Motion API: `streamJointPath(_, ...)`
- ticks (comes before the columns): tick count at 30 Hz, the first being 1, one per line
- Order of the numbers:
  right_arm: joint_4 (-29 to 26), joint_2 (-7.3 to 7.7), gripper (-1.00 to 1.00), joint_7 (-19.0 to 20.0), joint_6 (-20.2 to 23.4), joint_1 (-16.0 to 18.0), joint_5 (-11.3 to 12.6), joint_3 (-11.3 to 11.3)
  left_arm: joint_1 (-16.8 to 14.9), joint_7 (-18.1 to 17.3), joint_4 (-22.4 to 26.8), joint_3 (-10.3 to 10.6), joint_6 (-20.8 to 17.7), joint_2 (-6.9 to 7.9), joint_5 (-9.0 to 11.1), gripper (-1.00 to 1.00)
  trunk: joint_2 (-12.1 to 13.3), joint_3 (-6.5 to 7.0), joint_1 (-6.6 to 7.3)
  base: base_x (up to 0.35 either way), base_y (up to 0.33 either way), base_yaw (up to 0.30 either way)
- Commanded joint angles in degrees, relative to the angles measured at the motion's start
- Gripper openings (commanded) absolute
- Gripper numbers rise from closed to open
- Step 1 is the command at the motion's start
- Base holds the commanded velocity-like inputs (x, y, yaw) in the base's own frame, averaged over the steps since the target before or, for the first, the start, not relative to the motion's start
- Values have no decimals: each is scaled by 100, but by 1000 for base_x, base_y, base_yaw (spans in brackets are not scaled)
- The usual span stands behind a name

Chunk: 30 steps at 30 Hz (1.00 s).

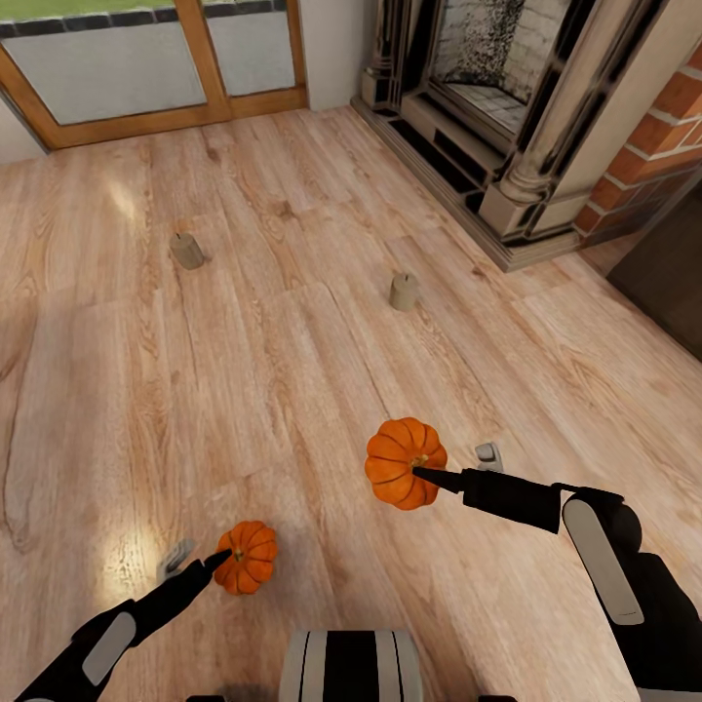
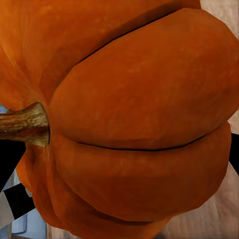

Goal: Place each of the two pumpkins and all three candles from the living room inside a cabinet in the living room (use any cabinet), then make sure every cabinet is closed, and position the cauldron so it is next to a table in the living room.

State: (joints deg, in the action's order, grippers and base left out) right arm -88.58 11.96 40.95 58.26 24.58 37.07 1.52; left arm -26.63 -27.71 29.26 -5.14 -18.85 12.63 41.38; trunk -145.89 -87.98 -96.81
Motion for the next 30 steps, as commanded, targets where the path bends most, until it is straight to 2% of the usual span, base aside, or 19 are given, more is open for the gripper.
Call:
streamJointPath(1,-1,-1,-100,27,27,3,-16,6,0,33,-7,-21,-32,-3,-16,100,-1,-3,0,0,0,0)
streamJointPath(12,-1,-1,-100,27,27,3,-16,15,0,82,33,-1,-23,-14,-13,100,-1,-3,0,0,0,0)
streamJointPath(17,-1,-1,-100,27,27,3,-16,15,0,76,44,4,-23,-16,0,100,-8,-114,-13,0,0,0)
streamJointPath(24,-1,-1,-100,27,27,3,-16,15,0,57,46,37,-24,-193,-2,100,-8,-114,-13,0,0,0)
streamJointPath(30,-1,-1,-100,27,27,3,-16,15,0,22,57,55,-27,-215,1,100,-8,-114,-13,0,0,0)
